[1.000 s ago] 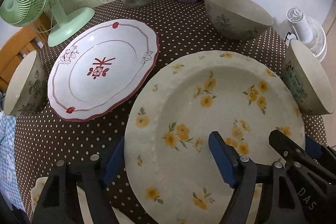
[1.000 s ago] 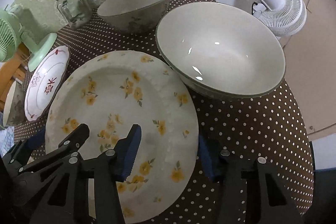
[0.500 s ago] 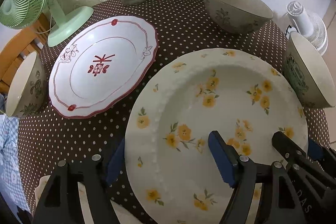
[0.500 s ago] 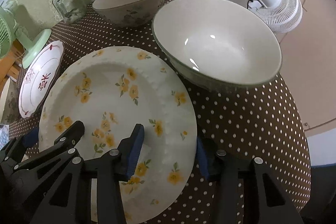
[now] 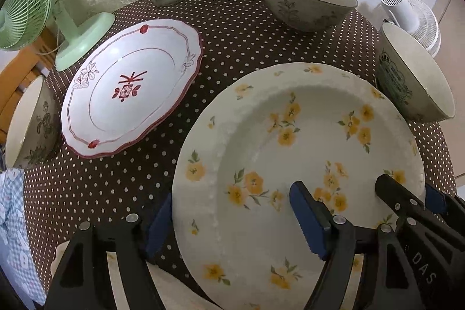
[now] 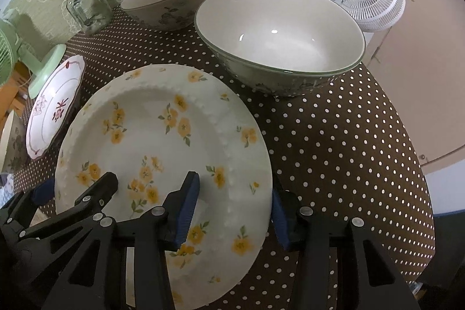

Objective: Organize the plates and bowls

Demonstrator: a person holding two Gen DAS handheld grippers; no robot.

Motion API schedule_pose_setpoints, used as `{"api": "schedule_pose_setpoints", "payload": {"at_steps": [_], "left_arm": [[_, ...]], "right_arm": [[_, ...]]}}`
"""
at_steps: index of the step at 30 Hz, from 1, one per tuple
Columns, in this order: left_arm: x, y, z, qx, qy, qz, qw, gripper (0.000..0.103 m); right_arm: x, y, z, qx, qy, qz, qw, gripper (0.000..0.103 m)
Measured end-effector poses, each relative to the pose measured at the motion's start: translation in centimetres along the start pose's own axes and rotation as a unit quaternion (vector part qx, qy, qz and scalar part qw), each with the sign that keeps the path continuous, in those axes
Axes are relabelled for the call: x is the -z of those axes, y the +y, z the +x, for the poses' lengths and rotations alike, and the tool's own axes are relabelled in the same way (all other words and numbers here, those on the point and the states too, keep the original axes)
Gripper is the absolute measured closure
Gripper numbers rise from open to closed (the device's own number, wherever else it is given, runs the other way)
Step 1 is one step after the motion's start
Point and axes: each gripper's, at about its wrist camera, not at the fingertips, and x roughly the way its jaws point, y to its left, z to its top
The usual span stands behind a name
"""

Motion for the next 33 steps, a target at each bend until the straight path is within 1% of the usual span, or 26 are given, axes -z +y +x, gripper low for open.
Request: {"api": "schedule_pose_setpoints", "payload": {"at_steps": [3, 9, 12, 15, 20, 27, 33], "left_arm": [[-0.5, 0.0, 0.2, 0.004, -0.001, -0.001, 1.0000, 0.020], [-1.6, 0.2, 0.9, 0.017, -0.005, -0.006, 0.9998, 0.019], [-1.8, 0.1, 1.1, 0.017, -0.003, -0.013, 0.9998, 0.019], [-1.8, 0.1, 1.1, 0.019, 0.003, -0.010, 0.9998, 0.020], [-1.6, 0.0, 0.7, 0.019, 0.014, -0.026, 0.9994, 0.022], [-1.0, -0.8, -0.5, 0.010, 0.012, -0.038, 0.9992, 0.023], [0.0, -0.7, -2.0, 0.001, 0.010, -0.049, 0.9988, 0.023]], "right_arm": [[-0.3, -0.2, 0.2, -0.008, -0.001, -0.001, 1.000, 0.050], [-1.6, -0.3, 0.9, -0.021, 0.002, 0.011, 1.000, 0.049], [-2.3, -0.2, 1.1, -0.022, 0.010, 0.013, 1.000, 0.049], [-2.7, -0.1, 1.2, -0.021, 0.013, 0.002, 1.000, 0.049], [-3.5, 0.0, 1.0, -0.018, 0.014, -0.015, 1.000, 0.049], [-2.6, -0.6, 0.2, -0.025, 0.013, -0.027, 0.999, 0.049], [-2.2, -0.5, -0.9, -0.033, 0.009, -0.052, 0.998, 0.049]]}}
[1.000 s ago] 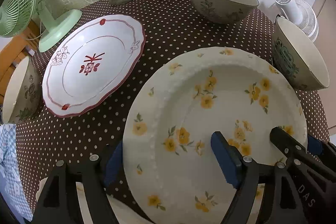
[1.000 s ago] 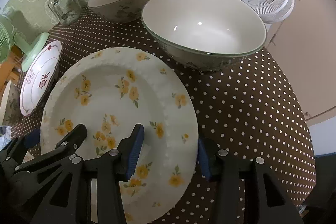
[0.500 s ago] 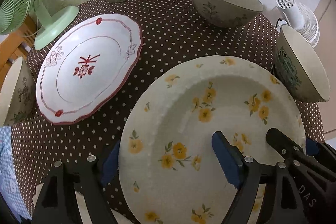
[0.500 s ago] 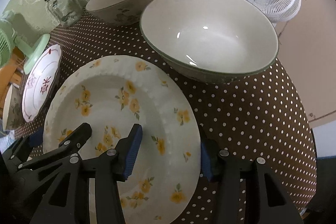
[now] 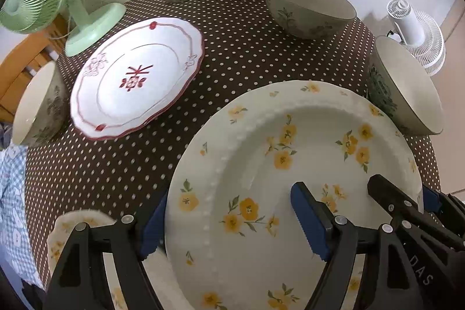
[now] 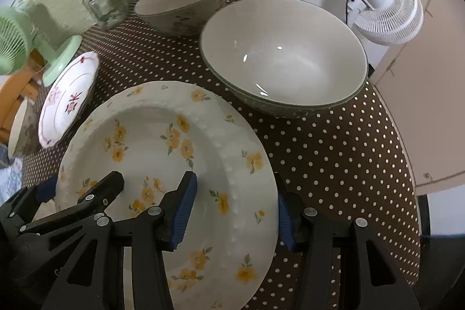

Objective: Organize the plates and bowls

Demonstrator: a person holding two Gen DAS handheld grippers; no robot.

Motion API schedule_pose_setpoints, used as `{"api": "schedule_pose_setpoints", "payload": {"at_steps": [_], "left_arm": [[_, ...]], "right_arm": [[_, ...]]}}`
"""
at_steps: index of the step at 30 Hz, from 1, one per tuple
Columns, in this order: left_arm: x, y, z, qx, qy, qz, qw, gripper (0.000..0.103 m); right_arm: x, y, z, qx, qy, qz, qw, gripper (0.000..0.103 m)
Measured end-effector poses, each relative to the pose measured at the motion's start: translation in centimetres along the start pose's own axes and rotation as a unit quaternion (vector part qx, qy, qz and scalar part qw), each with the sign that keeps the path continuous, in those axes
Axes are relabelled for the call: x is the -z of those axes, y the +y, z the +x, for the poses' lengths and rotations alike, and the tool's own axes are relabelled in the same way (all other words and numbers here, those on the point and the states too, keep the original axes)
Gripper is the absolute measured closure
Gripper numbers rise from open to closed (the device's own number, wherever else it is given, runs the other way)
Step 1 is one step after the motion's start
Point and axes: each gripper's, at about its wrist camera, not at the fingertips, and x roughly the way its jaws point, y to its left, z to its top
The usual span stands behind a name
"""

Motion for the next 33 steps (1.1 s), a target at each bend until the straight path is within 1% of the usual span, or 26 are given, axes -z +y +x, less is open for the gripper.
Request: {"api": "schedule_pose_setpoints", "payload": {"at_steps": [9, 17, 24, 33], "left_arm": [[2.4, 1.3, -3.2, -0.012, -0.013, -0.043, 0.9989, 0.023], [4.3, 3.7, -5.1, -0.011, -0.028, -0.067, 0.9973, 0.023], [6.3, 7.0, -6.3, -0.014, -0.034, -0.086, 0.9956, 0.023], [8.7, 11.2, -6.4, -0.016, -0.024, -0.111, 0.9934, 0.023]], "right_arm": [[1.4, 1.1, -2.1, -0.023, -0.008, -0.042, 0.999, 0.049], [3.0, 3.4, -3.9, -0.028, -0.019, -0.070, 0.997, 0.049], [4.8, 6.8, -4.8, -0.032, -0.022, -0.089, 0.995, 0.049], [7.2, 11.6, -4.7, -0.035, -0.009, -0.115, 0.993, 0.049]]}}
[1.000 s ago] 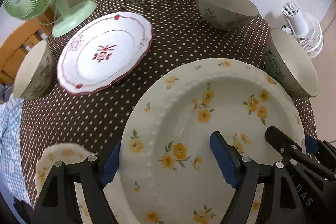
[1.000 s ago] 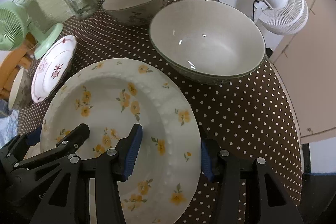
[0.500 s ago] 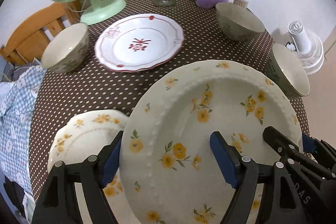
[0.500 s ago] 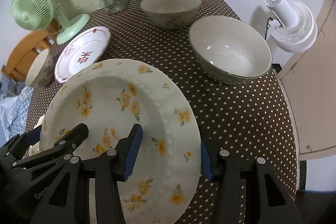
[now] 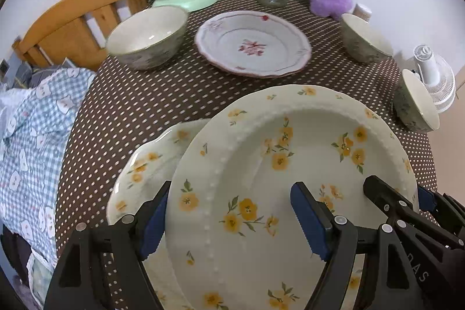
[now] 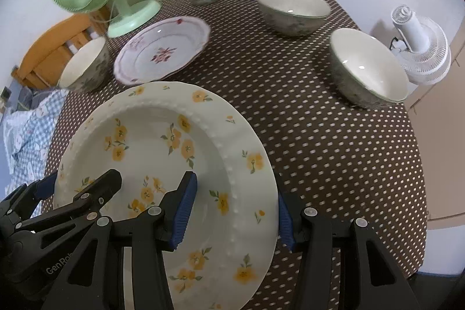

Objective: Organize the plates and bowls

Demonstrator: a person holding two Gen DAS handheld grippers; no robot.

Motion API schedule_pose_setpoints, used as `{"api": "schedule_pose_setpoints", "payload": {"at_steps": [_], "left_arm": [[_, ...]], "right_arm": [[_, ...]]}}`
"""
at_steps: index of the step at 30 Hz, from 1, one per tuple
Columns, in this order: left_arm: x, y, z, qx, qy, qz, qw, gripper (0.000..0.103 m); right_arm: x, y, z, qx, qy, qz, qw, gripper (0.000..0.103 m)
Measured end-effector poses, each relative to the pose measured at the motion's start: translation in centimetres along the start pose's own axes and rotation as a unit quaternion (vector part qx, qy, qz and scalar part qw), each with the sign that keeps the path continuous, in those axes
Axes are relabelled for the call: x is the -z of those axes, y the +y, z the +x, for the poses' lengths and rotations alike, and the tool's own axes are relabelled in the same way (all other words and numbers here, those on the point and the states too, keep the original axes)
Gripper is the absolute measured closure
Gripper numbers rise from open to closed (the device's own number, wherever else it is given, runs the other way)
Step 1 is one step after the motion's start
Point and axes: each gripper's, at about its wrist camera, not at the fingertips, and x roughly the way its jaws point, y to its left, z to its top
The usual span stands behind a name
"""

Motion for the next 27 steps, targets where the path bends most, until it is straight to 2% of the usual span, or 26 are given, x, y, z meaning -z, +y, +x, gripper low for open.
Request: {"api": "schedule_pose_setpoints", "payload": {"at_steps": [13, 27], "left_arm": [[2.0, 4.6, 1.4, -0.003, 0.026, -0.030, 0.9992, 0.023], [3.1, 4.9, 2.7, -0.007, 0.044, -0.037, 0.9983, 0.024]], "right_arm": [[1.4, 4.5, 2.1, 0.001, 0.031, -0.030, 0.999, 0.049], [1.3, 5.3, 3.9, 0.008, 0.047, -0.044, 0.998, 0.049]]}}
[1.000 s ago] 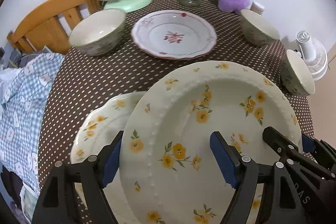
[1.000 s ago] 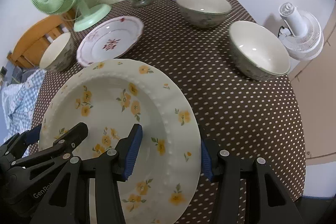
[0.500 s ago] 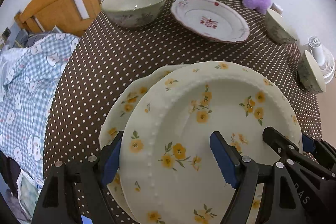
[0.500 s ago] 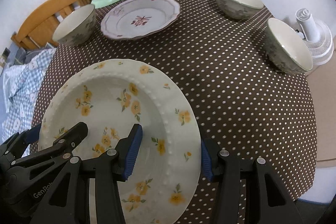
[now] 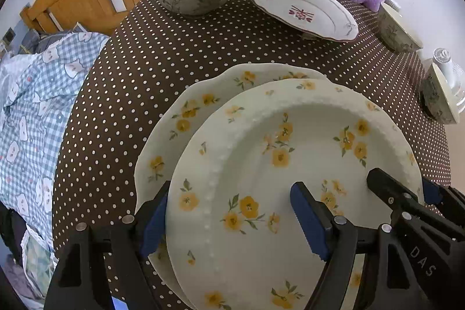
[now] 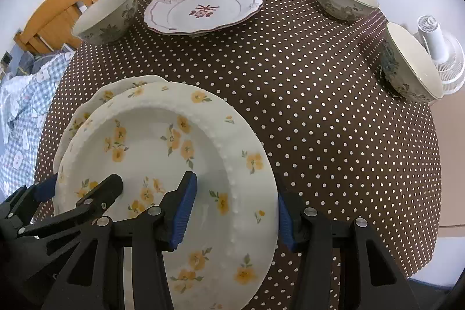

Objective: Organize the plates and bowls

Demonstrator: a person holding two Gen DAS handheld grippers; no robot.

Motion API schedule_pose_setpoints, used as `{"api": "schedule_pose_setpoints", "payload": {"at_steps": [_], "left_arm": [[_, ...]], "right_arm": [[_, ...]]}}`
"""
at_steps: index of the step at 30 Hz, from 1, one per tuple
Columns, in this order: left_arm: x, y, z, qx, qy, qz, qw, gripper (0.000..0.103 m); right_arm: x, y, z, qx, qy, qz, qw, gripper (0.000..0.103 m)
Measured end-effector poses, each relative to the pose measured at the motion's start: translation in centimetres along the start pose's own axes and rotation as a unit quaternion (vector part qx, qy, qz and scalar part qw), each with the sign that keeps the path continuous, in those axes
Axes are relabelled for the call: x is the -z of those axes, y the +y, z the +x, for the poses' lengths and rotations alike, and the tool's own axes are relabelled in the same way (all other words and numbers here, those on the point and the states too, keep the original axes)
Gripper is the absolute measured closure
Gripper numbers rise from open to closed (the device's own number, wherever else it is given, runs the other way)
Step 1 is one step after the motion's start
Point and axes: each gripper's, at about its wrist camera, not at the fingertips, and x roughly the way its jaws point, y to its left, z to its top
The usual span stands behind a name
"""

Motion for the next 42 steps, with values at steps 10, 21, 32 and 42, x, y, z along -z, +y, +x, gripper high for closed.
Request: {"api": "schedule_pose_setpoints", "payload": {"at_steps": [10, 21, 32, 42], "left_arm": [[0.0, -0.4, 0.2, -0.023, -0.004, -0.012, 0.9997, 0.020], [-0.1, -1.5, -0.3, -0.091, -0.010, -0.008, 0.9958, 0.013], [0.0, -1.8, -1.5, -0.082, -0.025, -0.003, 0.9963, 0.010], [0.2, -0.6, -2.1, -0.057, -0.024, 0.015, 0.9980, 0.010]], "right_arm": [[-0.2, -0.9, 0.6, -0.023, 0.010, 0.003, 1.000, 0.049], [-0.1, -1.2, 0.1, -0.027, 0.016, -0.022, 0.999, 0.046], [0.7, -1.3, -2.7, -0.023, -0.009, -0.043, 0.999, 0.075], [0.3, 0.6, -2.3, 0.023, -0.011, -0.040, 0.999, 0.075]]}}
